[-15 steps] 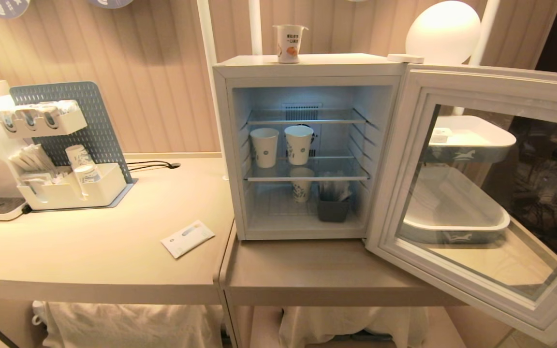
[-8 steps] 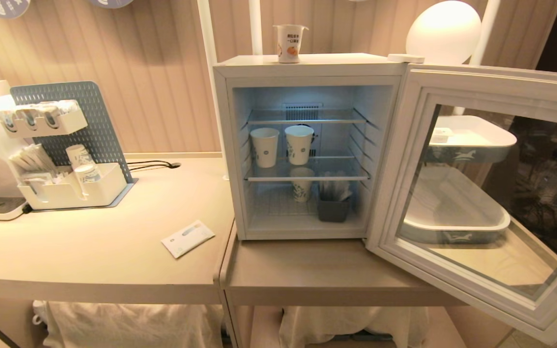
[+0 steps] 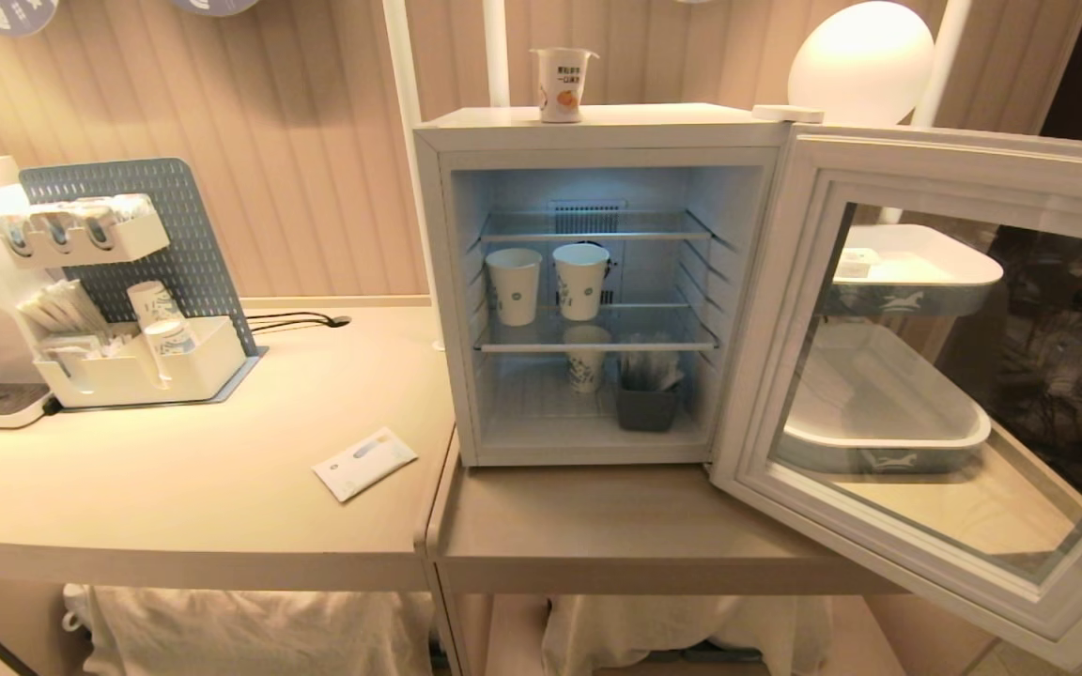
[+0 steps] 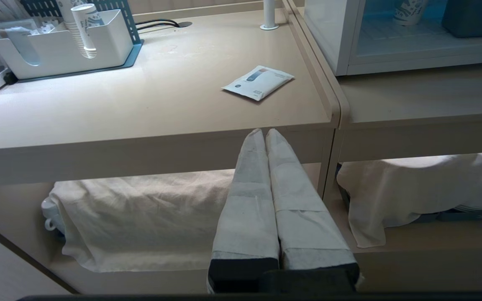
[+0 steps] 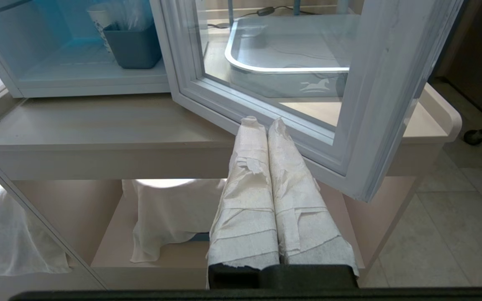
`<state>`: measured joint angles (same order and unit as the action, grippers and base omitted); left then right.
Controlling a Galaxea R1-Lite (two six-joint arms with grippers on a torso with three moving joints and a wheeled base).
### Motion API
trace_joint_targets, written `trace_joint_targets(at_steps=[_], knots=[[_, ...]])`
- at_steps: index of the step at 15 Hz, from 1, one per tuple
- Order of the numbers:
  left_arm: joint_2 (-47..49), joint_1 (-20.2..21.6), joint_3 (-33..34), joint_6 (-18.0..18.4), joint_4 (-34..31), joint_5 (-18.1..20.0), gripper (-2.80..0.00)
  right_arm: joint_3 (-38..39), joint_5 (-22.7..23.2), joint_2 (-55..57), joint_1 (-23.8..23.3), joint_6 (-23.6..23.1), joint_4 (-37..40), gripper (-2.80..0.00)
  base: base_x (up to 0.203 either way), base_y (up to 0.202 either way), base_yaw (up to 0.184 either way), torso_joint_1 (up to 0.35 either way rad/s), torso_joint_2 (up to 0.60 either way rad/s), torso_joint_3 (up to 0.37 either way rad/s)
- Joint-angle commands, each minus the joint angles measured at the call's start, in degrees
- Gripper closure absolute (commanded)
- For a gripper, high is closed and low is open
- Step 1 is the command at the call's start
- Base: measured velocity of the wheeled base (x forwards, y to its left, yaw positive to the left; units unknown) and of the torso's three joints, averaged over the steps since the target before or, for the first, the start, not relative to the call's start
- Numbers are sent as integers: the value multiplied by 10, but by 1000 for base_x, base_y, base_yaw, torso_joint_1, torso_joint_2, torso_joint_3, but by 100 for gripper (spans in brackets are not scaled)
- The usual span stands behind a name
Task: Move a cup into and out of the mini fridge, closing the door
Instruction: Put the yoghurt in the freezer
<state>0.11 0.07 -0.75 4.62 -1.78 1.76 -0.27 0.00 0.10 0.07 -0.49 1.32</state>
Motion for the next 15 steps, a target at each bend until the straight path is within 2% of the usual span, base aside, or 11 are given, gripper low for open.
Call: trace_joint_targets(at_steps=[1, 5, 15], knots=[[0, 0, 0, 0, -1, -1, 0, 0, 0, 1, 0, 0, 0, 0, 0, 0, 0, 0, 0, 0], [0, 0, 0, -17, 0, -2, 0, 0, 0, 1, 0, 0, 0, 0, 0, 0, 0, 0, 0, 0], [0, 0, 0, -21, 0, -4, 0, 0, 0, 1, 1, 0, 0, 0, 0, 0, 0, 0, 0, 0]])
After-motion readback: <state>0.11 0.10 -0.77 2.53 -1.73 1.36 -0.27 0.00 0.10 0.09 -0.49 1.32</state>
